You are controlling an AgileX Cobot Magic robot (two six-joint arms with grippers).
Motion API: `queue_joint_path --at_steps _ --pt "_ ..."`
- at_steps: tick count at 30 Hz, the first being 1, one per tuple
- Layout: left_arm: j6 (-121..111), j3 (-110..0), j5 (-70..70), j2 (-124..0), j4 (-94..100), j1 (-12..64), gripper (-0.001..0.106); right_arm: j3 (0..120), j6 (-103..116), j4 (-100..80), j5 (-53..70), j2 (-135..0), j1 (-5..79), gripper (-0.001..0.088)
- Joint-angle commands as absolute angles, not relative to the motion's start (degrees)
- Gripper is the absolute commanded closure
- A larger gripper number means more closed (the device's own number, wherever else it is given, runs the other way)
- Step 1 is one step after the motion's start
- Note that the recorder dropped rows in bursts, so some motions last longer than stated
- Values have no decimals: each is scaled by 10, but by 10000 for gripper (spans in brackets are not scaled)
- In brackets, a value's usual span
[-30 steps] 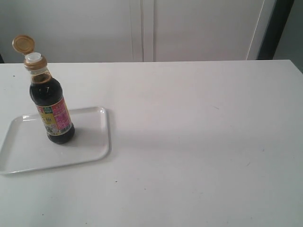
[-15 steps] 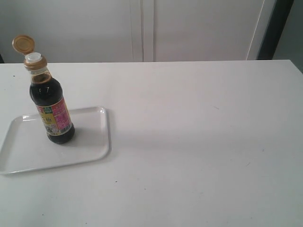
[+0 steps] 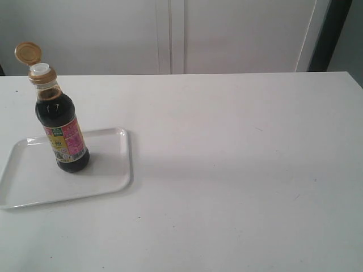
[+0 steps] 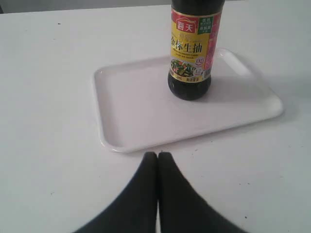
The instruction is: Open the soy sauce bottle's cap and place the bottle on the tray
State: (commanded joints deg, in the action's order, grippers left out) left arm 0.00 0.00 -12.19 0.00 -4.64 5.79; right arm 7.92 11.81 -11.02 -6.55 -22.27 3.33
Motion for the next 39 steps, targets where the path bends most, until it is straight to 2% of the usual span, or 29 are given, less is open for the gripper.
queue_joint_path --at_steps 36,39 --pt "0 0 -121 0 -46 58 1053 79 118 -109 -65 -223 33 868" --pt "0 0 -121 0 -46 58 1053 79 99 -89 -36 -207 33 868"
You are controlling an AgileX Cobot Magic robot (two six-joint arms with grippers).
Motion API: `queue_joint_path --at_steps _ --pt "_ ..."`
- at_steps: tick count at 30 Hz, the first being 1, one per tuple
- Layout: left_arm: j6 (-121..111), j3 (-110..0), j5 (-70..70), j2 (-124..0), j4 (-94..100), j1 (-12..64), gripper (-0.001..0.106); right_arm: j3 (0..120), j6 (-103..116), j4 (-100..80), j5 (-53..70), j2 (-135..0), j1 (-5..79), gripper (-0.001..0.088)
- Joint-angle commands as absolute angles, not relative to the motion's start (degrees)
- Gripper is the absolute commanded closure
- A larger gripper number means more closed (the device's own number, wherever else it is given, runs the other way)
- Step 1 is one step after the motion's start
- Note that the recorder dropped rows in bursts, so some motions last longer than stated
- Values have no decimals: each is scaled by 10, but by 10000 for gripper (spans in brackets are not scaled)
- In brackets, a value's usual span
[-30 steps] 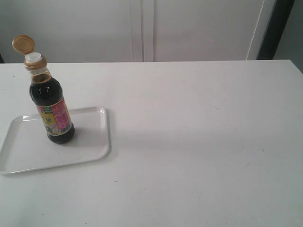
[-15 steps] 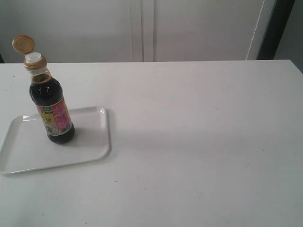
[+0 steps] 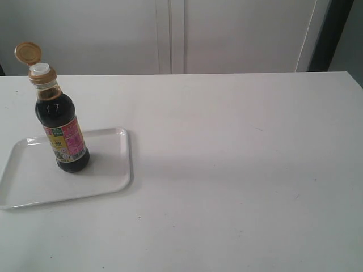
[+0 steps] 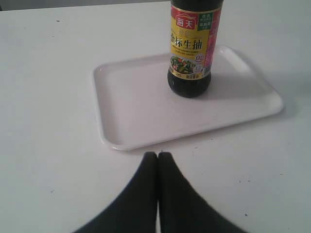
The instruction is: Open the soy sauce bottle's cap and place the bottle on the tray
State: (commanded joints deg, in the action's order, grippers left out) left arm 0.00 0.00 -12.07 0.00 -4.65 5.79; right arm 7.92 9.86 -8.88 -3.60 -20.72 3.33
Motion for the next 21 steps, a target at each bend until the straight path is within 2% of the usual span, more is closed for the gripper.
queue_joint_path --at_steps 4,14,21 --pt "0 0 -121 0 -46 58 1053 79 -16 31 51 -166 33 868" --pt "0 0 -121 0 -46 58 1053 15 -14 31 105 -12 33 868" --pt "0 0 -121 0 -46 58 1053 0 -13 31 157 0 33 868"
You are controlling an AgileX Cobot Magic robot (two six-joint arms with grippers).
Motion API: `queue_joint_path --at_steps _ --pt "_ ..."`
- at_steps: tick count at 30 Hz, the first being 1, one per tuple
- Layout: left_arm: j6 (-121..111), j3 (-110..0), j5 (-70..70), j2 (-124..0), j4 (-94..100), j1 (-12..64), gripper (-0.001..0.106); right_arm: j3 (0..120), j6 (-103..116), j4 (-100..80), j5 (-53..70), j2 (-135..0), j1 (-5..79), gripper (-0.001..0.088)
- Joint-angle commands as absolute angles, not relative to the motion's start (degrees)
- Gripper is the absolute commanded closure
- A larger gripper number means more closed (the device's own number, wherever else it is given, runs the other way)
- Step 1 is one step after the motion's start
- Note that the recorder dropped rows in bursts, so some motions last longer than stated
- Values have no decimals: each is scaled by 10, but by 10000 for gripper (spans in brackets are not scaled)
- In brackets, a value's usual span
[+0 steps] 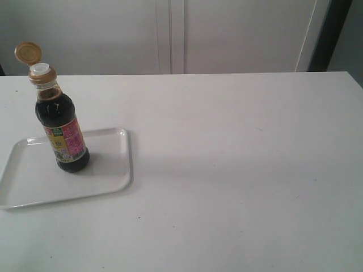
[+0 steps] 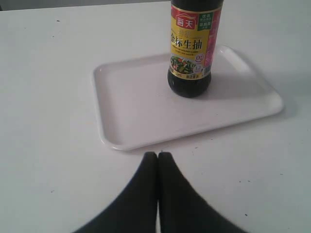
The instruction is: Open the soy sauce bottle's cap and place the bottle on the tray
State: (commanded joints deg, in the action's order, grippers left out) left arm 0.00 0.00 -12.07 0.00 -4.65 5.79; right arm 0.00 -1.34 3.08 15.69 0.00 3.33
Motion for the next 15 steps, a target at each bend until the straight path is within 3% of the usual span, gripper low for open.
queue_joint_path --at_steps 15 --pt "0 0 -121 0 -46 58 1053 0 -13 30 194 0 33 868"
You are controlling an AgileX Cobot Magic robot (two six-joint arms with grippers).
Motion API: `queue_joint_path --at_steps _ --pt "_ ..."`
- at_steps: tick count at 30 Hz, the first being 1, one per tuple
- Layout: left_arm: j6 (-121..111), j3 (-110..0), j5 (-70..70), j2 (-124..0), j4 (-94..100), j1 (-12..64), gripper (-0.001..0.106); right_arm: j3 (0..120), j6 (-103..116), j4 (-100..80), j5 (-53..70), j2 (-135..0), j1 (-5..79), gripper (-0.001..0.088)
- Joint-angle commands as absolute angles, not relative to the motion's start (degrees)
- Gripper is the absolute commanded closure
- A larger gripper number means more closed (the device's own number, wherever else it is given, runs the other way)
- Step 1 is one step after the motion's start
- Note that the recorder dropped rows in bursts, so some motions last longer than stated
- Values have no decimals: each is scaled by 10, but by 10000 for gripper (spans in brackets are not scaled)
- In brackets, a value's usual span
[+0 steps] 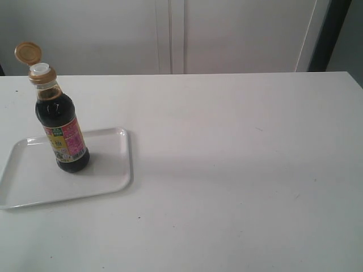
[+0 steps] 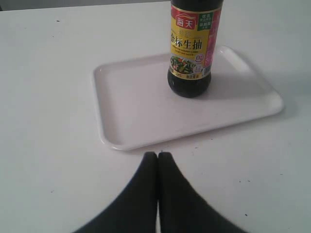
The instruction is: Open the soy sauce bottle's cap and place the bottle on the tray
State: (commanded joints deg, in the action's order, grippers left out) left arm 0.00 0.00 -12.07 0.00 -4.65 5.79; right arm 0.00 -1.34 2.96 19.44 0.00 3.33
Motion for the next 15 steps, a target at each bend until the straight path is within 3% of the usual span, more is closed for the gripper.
queue_joint_path --at_steps 15 --pt "0 0 -121 0 -46 58 1053 0 -13 30 192 0 12 868"
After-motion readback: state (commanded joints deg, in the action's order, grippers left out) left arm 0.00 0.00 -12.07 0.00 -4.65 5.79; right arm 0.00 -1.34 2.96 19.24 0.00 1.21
